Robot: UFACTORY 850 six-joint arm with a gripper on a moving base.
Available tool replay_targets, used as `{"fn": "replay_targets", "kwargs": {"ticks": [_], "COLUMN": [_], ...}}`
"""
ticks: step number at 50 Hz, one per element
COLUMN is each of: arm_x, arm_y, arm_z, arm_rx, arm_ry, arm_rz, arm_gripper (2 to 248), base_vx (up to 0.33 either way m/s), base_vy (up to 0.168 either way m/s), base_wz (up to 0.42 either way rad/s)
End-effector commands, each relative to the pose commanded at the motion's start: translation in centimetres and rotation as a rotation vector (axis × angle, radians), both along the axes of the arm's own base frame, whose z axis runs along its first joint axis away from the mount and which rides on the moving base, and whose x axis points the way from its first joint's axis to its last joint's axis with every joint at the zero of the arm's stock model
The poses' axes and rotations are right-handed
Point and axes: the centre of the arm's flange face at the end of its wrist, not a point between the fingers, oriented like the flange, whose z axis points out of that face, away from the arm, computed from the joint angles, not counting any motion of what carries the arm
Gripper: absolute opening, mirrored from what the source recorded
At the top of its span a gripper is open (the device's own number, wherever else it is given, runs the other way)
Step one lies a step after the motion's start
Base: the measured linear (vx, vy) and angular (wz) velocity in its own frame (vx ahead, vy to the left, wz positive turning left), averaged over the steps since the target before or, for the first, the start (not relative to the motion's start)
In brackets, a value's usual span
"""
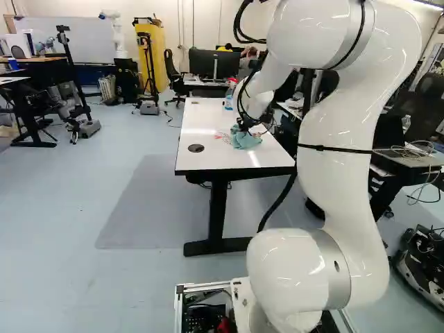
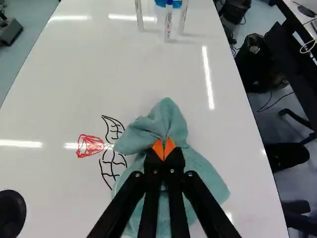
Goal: Clean the table with the green towel
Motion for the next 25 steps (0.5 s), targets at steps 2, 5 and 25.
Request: {"fn": "replay_targets", "kwargs": {"ticks": [2, 5, 25], "arm_x": [-0.04, -0.1, -0.6], "arm_y": [0.0, 0.0, -0.01], "arm_z": [-0.04, -0.09, -0.51], "arm_rx": [0.0, 0.0, 0.003], "arm_ry": [0.006, 0.015, 0.087], "arm_rz": [0.0, -0.001, -0.005], "arm_gripper": [21, 21, 21], "base_vx": [0.0, 0.0, 0.0], "base_vy": [0.0, 0.0, 0.0], "base_wz": [0.0, 0.0, 0.0]}}
